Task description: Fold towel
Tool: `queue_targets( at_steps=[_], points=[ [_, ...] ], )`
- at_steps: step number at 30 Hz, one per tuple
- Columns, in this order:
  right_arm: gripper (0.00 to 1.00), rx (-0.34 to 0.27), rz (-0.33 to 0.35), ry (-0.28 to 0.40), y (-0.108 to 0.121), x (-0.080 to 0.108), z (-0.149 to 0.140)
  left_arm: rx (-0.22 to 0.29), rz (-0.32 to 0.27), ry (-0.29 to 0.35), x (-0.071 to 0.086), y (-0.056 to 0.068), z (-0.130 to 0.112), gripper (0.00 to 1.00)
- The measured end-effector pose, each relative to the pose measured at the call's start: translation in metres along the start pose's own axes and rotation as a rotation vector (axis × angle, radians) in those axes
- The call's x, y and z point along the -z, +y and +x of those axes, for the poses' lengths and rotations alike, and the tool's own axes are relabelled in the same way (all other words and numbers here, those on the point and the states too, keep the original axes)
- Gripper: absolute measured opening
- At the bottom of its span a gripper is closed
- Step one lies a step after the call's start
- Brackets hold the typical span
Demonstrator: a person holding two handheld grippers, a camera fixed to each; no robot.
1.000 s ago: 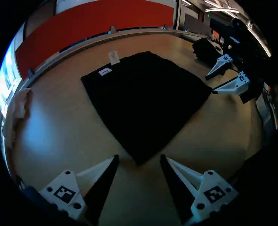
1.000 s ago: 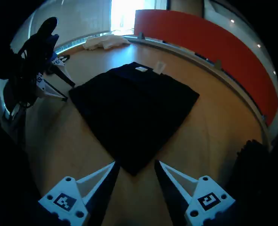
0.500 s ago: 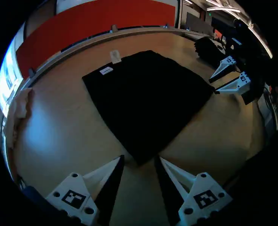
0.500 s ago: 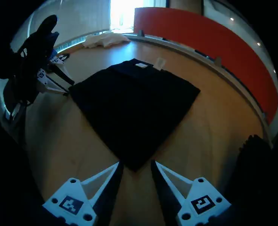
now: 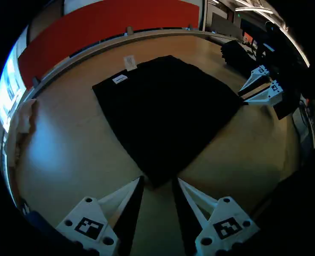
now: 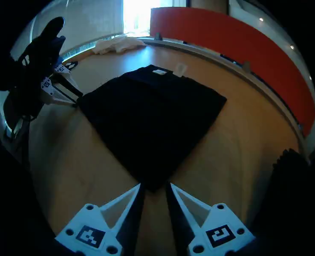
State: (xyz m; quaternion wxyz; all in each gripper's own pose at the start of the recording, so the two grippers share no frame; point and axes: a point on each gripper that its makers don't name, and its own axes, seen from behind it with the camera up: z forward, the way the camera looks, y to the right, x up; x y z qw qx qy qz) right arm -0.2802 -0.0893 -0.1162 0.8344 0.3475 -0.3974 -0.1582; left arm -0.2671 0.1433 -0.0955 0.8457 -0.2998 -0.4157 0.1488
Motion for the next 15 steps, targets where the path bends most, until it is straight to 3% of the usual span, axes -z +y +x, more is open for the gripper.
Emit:
queue_targets(
  at_steps=[3, 9, 15],
  points=[
    [0.36, -0.001, 0.003, -0.001, 0.0003, -0.0002, 0.0002, -0.002, 0.0, -0.002, -0.0001, 0.0009, 0.0001, 0.41],
    [0.29, 0.001, 0.013, -0.001, -0.0013, 0.0003, -0.0009, 0.003, 0.003, -0.005, 0.0002, 0.0001, 0.0003, 0.22],
    [0.18, -0.007, 0.016, 0.0, -0.0038, 0.0008, -0.0022, 0.017, 0.001, -0.009, 0.0017, -0.0005, 0.0011, 0.15]
  ],
)
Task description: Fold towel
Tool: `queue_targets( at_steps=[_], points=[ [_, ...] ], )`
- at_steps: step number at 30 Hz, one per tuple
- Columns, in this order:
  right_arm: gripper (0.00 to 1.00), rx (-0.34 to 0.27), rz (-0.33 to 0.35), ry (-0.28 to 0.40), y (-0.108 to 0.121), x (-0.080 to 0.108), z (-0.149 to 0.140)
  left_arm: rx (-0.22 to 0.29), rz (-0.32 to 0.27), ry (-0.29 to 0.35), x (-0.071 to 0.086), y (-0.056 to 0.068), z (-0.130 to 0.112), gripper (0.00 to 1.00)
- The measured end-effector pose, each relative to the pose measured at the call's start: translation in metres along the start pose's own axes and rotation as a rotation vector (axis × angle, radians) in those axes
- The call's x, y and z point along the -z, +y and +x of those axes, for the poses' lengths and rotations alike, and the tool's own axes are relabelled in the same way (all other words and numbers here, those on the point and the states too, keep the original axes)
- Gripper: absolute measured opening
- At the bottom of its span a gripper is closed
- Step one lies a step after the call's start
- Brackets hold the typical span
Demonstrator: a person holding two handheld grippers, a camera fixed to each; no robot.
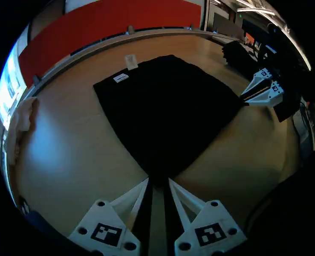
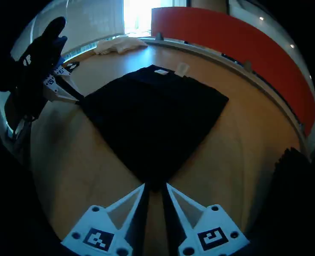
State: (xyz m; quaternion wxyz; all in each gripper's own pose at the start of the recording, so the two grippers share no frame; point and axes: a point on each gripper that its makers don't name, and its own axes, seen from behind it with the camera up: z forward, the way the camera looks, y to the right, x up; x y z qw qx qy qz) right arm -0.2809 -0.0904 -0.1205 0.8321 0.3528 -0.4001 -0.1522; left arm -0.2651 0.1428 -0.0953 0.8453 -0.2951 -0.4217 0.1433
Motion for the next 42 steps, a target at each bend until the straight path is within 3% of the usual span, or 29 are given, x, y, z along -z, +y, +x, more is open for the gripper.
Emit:
queue_targets(
  at_steps=[4, 11, 23, 32, 42],
  points=[
    [0.13, -0.002, -0.002, -0.002, 0.0, 0.001, -0.001, 0.004, 0.004, 0.003, 0.0, 0.0, 0.001, 0.08],
    [0.11, -0.014, -0.007, 0.013, 0.001, 0.004, 0.004, 0.0, 0.014, 0.009, 0.001, 0.0, 0.002, 0.08],
    [0.11, -0.024, -0.018, 0.047, 0.002, 0.019, 0.017, 0.046, 0.016, 0.033, 0.014, -0.002, 0.014, 0.08],
    [0.11, -0.013, -0.034, 0.072, 0.002, 0.042, 0.035, 0.089, 0.014, 0.051, 0.032, 0.0, 0.025, 0.08],
    [0.11, 0.014, -0.038, 0.092, -0.003, 0.076, 0.057, 0.174, 0.002, 0.087, 0.064, 0.003, 0.042, 0.07]
  ],
)
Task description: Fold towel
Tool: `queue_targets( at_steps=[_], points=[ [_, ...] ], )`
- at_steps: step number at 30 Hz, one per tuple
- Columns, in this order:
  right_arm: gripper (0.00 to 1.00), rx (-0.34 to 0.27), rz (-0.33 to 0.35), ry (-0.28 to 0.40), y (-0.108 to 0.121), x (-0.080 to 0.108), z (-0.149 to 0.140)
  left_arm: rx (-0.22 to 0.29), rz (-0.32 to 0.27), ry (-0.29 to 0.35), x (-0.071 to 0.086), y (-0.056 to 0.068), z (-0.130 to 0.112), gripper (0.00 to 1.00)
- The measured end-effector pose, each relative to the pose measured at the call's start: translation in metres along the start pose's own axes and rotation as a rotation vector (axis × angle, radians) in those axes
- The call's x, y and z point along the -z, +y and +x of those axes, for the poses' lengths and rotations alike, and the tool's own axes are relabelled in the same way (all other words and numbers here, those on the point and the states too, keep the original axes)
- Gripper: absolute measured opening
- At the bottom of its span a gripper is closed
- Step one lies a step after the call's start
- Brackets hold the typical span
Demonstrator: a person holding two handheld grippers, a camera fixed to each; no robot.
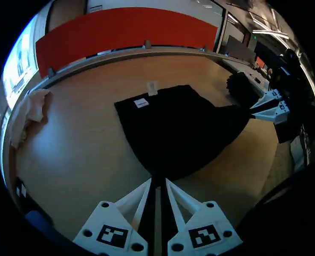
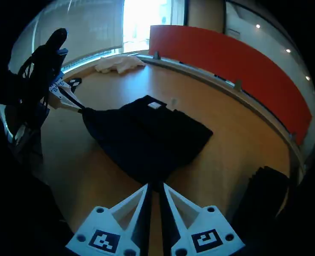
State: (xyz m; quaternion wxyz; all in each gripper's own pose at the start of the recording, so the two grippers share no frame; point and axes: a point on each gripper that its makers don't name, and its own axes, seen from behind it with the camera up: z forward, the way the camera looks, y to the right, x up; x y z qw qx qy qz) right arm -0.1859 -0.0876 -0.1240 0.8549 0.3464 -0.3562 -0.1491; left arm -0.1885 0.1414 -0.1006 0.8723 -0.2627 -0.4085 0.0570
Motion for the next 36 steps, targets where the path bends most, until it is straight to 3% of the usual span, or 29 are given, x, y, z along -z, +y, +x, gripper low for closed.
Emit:
queue_targets(
  at_steps=[8, 19, 26, 36],
  points=[
    [0.11, -0.001, 0.021, 0.007, -0.008, 0.021, 0.017, 0.048, -0.009, 0.011, 0.024, 0.005, 0.009, 0.07],
    [0.11, 0.014, 0.044, 0.009, -0.017, 0.04, 0.029, 0.072, -0.037, 0.014, 0.05, 0.017, 0.014, 0.07],
    [0.11, 0.021, 0.049, 0.009, -0.019, 0.049, 0.033, 0.087, -0.053, 0.002, 0.058, 0.022, 0.011, 0.07],
    [0.11, 0.009, 0.052, 0.004, -0.019, 0.046, 0.031, 0.097, -0.057, 0.001, 0.057, 0.023, 0.01, 0.07]
  ],
)
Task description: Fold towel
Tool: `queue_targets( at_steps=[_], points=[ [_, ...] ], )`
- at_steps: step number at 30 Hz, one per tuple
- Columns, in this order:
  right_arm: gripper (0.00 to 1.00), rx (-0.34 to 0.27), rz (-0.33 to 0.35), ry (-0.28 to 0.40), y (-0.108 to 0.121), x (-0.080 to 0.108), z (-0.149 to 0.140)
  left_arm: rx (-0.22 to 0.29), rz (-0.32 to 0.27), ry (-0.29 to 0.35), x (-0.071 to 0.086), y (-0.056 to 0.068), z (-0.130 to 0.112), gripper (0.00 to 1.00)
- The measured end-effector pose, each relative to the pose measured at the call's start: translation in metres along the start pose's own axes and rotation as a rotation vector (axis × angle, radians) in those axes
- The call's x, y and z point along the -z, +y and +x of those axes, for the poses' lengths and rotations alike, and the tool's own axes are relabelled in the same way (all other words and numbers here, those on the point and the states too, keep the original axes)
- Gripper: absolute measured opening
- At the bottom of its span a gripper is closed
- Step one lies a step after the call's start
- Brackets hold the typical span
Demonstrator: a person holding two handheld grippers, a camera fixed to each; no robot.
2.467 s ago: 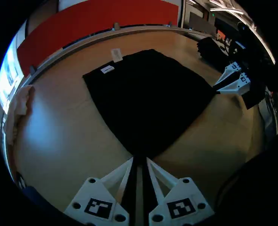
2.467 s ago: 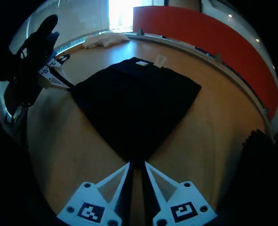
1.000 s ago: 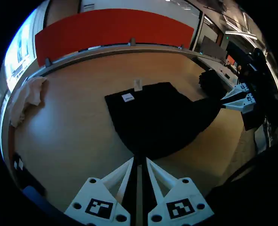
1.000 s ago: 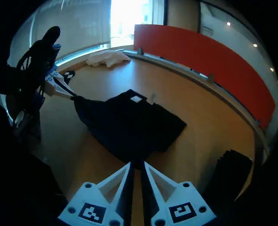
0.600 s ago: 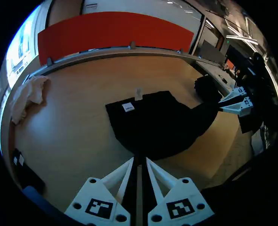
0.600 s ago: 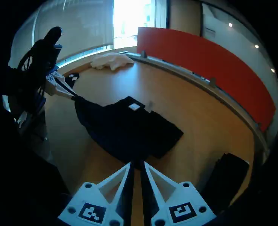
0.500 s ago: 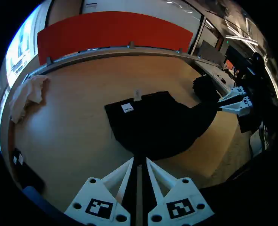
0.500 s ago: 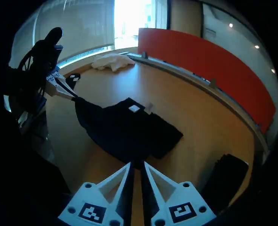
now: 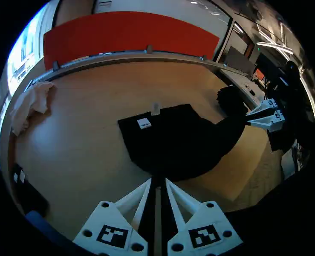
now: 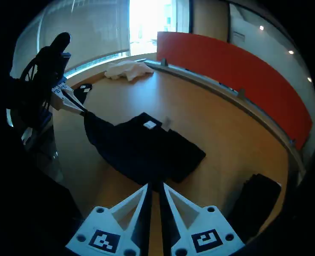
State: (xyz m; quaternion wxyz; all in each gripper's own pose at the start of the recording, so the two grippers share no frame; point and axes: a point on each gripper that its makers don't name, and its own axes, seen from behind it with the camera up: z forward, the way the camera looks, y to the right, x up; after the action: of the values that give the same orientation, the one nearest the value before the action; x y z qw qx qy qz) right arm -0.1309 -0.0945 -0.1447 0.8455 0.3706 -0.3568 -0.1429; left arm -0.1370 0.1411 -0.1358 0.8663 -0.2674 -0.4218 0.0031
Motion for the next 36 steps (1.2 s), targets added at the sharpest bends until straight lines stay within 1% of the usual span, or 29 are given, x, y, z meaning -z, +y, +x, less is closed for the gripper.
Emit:
queue_targets(
  at_steps=[5, 11, 18, 36],
  points=[
    [0.11, 0.0, -0.002, -0.001, 0.002, -0.003, 0.002, 0.014, -0.004, 0.005, -0.003, -0.001, 0.003, 0.07],
    [0.11, -0.004, -0.004, -0.006, 0.007, -0.009, 0.002, 0.021, 0.004, 0.015, -0.008, -0.006, 0.01, 0.07],
    [0.11, -0.004, -0.015, -0.018, 0.018, -0.02, 0.0, 0.051, -0.005, 0.031, -0.018, -0.01, 0.02, 0.07],
    [0.11, -0.031, -0.045, -0.028, 0.049, -0.055, 0.003, 0.042, 0.036, 0.056, -0.054, -0.036, 0.046, 0.07]
  ],
)
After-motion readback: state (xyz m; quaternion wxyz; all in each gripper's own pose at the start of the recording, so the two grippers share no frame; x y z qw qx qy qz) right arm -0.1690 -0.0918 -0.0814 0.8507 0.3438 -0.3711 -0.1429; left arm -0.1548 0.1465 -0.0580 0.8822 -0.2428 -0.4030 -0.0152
